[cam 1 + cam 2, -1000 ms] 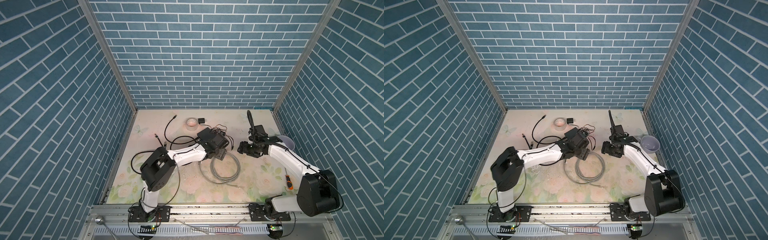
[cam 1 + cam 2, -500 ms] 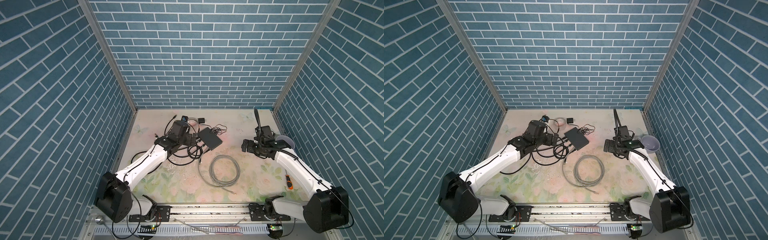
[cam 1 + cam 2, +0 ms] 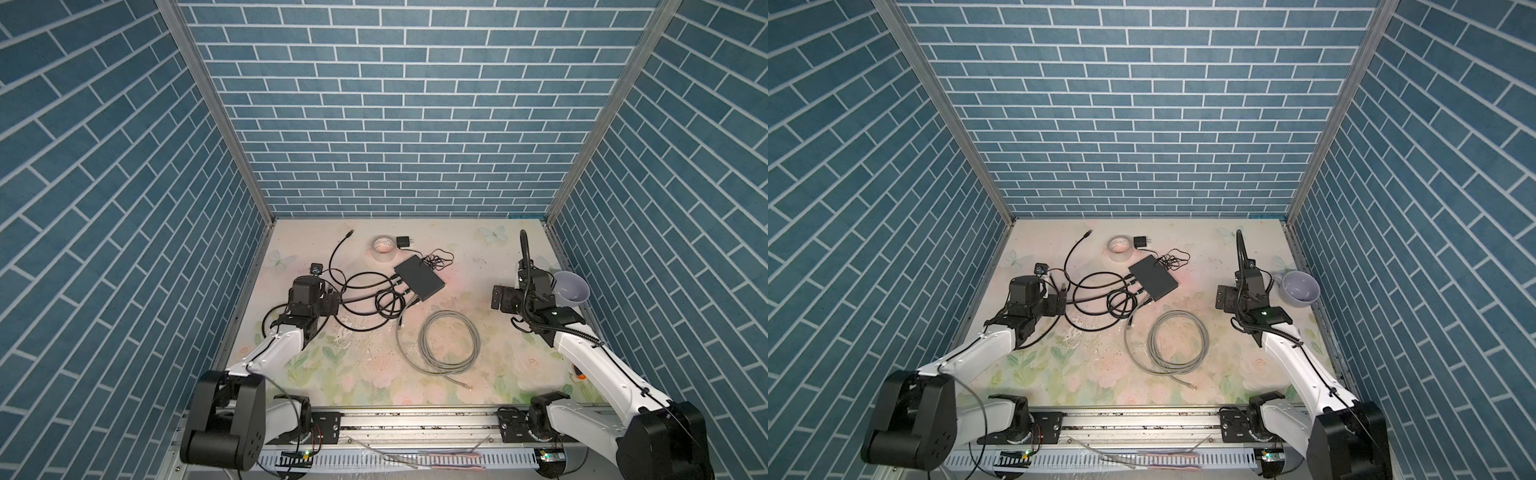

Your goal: Insert the plug into the switch port

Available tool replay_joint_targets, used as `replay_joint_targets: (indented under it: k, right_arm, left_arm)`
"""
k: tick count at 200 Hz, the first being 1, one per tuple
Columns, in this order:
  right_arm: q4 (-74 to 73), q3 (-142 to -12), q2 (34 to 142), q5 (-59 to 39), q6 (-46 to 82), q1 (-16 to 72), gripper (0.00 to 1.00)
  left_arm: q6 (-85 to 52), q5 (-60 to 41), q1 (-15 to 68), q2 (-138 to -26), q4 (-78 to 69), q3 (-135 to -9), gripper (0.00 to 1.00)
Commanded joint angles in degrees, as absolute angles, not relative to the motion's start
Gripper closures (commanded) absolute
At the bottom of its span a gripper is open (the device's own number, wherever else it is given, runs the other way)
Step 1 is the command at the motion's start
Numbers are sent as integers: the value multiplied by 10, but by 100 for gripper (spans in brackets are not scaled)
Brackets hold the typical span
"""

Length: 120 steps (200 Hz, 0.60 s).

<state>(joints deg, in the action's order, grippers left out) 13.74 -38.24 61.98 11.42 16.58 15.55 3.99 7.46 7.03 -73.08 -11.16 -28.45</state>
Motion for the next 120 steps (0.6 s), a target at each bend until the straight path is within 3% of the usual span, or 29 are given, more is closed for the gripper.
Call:
replay_joint_targets:
  k: [1, 31, 53, 89, 120]
  right_arm:
    - [10, -342, 637, 164, 107, 131, 2]
    - [-106, -307, 663, 149, 80, 66, 2]
    - [-202, -281, 696, 111, 58, 22, 2]
    - [-450, -208, 789, 61, 25, -8, 2]
    - [-524, -211, 883, 13, 17, -16, 2]
  left_arm:
    - [55, 75, 67, -782, -341, -252, 0]
    - [72, 41, 47, -825, -425, -236, 0]
    - [52, 22, 23, -882, -595, -177, 0]
    - [47, -5, 11, -879, -501, -222, 0]
    - [46, -4, 11, -878, -491, -224, 0]
